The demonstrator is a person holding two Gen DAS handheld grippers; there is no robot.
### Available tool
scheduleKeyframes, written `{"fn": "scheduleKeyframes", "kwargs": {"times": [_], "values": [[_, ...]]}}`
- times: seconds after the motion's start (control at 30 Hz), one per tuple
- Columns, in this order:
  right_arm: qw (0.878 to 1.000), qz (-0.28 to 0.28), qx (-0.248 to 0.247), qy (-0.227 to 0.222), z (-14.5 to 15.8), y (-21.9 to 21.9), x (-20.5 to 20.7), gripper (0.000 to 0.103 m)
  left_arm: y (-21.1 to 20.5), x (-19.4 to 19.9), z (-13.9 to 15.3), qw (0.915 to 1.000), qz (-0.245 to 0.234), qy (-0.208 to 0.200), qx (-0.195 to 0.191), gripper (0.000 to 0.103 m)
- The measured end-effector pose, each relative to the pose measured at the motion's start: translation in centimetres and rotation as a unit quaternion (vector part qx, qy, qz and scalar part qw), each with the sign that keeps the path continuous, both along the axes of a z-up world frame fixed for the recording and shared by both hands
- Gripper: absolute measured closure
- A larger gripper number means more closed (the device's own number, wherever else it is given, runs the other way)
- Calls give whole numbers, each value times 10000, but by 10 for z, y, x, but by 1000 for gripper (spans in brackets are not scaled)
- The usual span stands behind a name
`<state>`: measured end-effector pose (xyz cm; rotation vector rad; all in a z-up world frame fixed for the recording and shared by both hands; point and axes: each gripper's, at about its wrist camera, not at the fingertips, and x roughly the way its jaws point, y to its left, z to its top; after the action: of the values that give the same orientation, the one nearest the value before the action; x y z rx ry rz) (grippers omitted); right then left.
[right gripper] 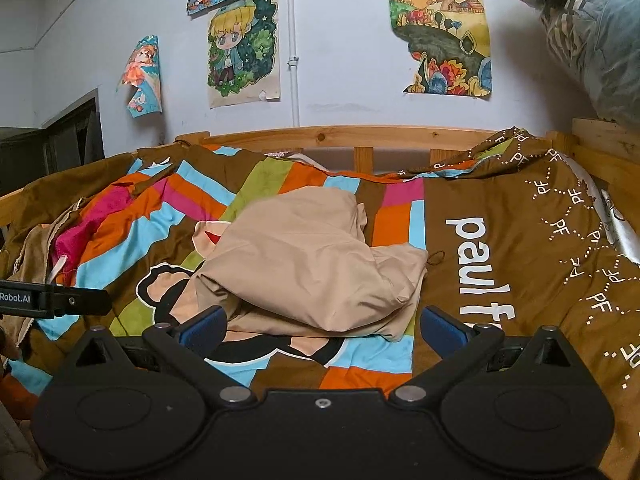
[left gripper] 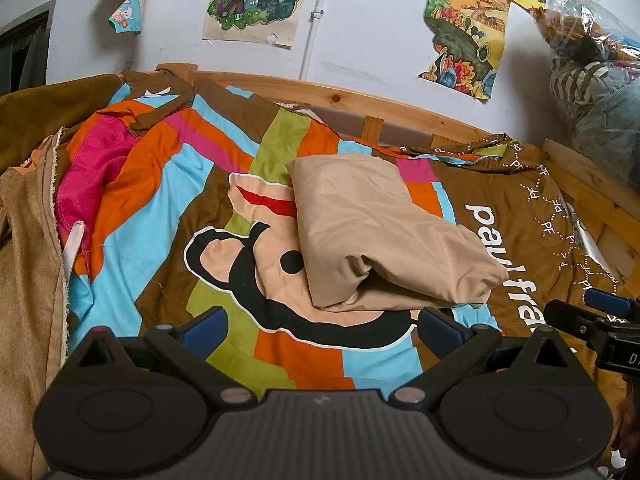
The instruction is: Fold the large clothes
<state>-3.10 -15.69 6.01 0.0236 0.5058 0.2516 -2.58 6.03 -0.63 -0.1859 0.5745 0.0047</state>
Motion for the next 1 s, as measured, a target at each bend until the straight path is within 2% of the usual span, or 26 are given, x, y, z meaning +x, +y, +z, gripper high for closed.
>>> {"fn": "scheduleKeyframes", "kwargs": {"times": [1.0], "values": [[10000,-5,19,40,-1,0,0,1,0,0,0,10000,-1,3,4,1]]}}
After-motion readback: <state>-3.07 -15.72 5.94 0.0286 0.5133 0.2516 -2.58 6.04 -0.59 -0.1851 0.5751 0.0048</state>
